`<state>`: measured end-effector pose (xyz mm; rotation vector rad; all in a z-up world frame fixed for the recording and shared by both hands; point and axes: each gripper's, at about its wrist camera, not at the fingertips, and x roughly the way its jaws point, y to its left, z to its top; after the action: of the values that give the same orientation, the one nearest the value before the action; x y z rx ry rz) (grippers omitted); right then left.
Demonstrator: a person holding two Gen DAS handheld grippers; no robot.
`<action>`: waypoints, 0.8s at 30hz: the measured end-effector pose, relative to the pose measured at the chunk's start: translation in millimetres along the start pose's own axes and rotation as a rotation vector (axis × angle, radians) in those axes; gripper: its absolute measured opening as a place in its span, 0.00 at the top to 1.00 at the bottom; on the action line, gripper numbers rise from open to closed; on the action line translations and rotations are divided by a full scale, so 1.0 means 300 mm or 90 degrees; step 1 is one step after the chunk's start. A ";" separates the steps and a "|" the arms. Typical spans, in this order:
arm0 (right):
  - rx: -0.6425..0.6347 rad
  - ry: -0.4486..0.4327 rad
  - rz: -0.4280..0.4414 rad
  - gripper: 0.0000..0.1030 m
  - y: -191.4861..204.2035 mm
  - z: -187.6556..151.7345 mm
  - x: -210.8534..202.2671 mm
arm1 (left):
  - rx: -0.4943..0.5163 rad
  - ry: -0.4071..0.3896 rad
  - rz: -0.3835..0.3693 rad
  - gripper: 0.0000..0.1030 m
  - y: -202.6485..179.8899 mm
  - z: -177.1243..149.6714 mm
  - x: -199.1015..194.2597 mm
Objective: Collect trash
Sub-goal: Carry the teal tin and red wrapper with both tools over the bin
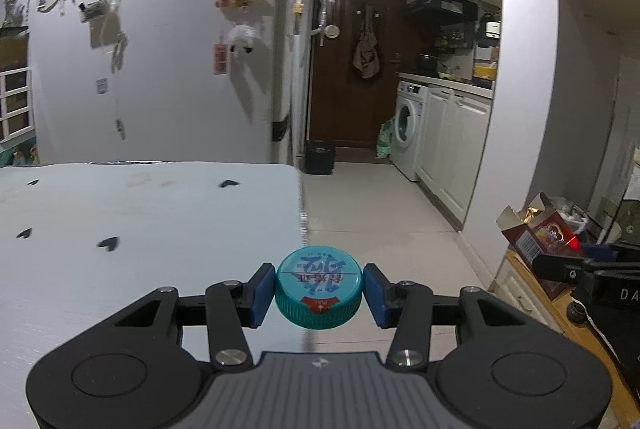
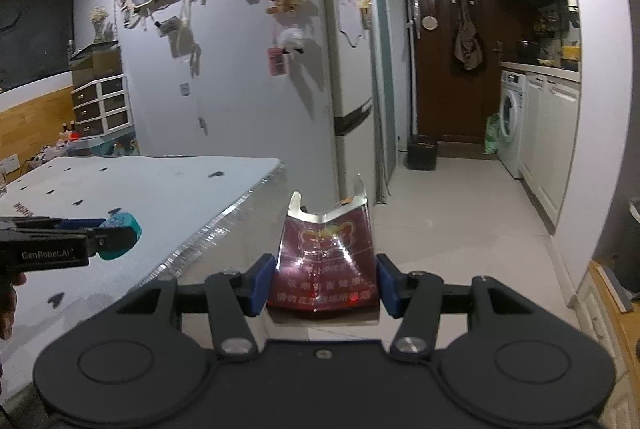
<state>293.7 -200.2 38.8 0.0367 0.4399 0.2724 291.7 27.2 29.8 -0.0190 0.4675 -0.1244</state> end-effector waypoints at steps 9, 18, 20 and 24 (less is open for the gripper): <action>0.022 0.010 -0.019 0.47 -0.139 -0.066 -0.049 | 0.035 0.011 -0.016 0.52 -0.170 -0.024 0.029; 0.045 0.031 -0.030 0.47 -0.271 -0.145 -0.054 | 0.031 0.051 -0.047 0.52 -0.333 -0.103 0.124; 0.047 0.037 -0.033 0.47 -0.302 -0.163 -0.051 | 0.026 0.068 -0.054 0.52 -0.366 -0.135 0.164; 0.055 0.062 -0.028 0.47 -0.360 -0.204 -0.014 | 0.024 0.102 -0.060 0.52 -0.417 -0.195 0.259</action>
<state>291.2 -306.9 -25.0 0.0976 0.5491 0.2125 319.8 -106.1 -51.3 0.0057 0.6245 -0.2288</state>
